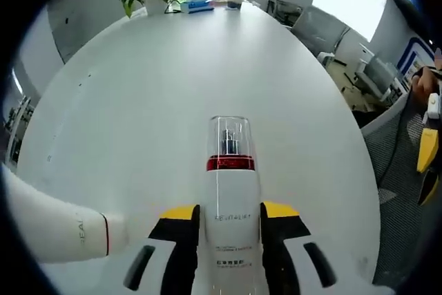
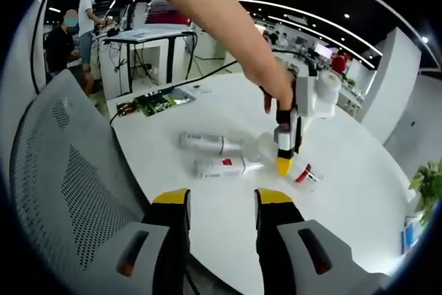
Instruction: Arrange the skincare products in the storage area until every visible bottle or jar stands upright without overlapping.
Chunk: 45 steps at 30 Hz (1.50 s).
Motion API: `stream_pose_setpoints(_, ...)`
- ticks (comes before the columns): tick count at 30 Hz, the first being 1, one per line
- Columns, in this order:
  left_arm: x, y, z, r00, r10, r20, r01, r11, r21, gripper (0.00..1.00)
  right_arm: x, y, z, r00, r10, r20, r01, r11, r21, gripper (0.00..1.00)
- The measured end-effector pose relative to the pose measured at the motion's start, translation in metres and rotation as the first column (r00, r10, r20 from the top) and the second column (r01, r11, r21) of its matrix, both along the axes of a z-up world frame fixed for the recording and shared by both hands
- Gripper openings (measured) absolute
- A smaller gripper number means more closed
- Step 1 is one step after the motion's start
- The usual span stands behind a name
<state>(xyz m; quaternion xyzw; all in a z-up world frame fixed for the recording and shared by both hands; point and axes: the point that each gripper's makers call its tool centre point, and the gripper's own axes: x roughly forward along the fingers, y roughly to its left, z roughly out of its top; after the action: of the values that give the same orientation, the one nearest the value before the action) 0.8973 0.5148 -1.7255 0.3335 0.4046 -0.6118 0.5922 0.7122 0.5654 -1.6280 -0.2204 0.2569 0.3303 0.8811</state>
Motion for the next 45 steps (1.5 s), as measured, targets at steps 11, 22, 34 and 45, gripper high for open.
stream_pose_setpoints(11, 0.0001, 0.0008, -0.0014, 0.994, -0.078, 0.081, 0.080, 0.997, -0.013, 0.31, -0.0009, 0.0005, -0.0001, 1.000, 0.007, 0.001, -0.007, 1.000, -0.004, 0.32)
stream_pose_setpoints(22, -0.0005, -0.0011, -0.0027, 0.994, -0.070, 0.088, 0.070, 0.998, 0.000, 0.31, -0.0015, 0.0006, -0.0009, 1.000, 0.008, -0.004, -0.008, 1.000, -0.004, 0.31)
stream_pose_setpoints(34, -0.0025, -0.0025, -0.0014, 0.992, -0.047, 0.117, 0.052, 0.998, -0.039, 0.30, -0.0017, 0.0012, -0.0005, 1.000, 0.017, 0.004, -0.017, 1.000, -0.012, 0.30)
stream_pose_setpoints(45, -0.0008, -0.0019, 0.0065, 0.991, 0.015, 0.134, -0.006, 0.998, -0.066, 0.28, -0.0011, -0.0003, -0.0012, 1.000, 0.010, 0.002, -0.010, 1.000, -0.015, 0.31)
